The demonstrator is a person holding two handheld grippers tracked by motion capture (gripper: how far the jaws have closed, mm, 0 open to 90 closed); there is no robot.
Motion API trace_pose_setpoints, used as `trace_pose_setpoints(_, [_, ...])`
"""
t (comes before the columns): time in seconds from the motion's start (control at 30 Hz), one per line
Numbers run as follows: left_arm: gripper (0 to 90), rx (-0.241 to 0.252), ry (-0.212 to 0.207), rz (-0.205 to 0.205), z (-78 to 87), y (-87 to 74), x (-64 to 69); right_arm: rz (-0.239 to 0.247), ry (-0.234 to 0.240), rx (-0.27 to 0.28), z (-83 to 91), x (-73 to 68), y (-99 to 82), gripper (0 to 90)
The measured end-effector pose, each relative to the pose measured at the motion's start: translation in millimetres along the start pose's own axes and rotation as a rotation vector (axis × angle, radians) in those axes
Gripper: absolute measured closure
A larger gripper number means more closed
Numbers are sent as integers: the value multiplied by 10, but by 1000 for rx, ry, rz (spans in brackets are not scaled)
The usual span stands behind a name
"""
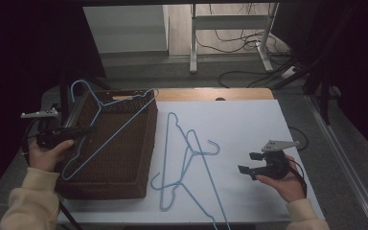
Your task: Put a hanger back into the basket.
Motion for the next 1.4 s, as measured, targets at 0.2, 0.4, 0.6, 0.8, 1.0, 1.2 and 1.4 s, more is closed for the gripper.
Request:
trace_pose_setpoints(0.2, [866, -2, 24, 13, 19, -18, -108, 0, 0, 0, 0, 0, 0, 257])
trace_pose_setpoints(0.4, [866, -24, 49, 27, 26, -63, -235, 4, -1, -5, -7, 0, -2, 257])
trace_pose_setpoints(0.6, [866, -53, 49, 38, -55, -134, -313, 4, -2, -7, -10, -1, -3, 257])
trace_pose_setpoints(0.8, [866, -79, 43, 53, -163, -204, -360, 4, 0, -7, -10, -2, -3, 257])
trace_pose_setpoints(1.0, [530, -176, 162, 61, -305, -323, -454, 6, 2, -10, -13, -2, -5, 255])
trace_pose_setpoints(1.2, [284, -151, 195, 10, -248, -269, -342, 6, 4, -11, -16, -1, -7, 255])
trace_pose_setpoints(1.4, [252, -133, 160, -71, -243, -207, -62, 9, 3, -18, -25, -7, -7, 255])
Point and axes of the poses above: each handheld gripper's, and its own axes: z roughly backward along the jaws, y roughly out of its top, x roughly to its right, the point moved 3 cm from there along -z, roughly forward along the jaws, and after that the axes turned 9 degrees about -z, right-handed, at the moved point
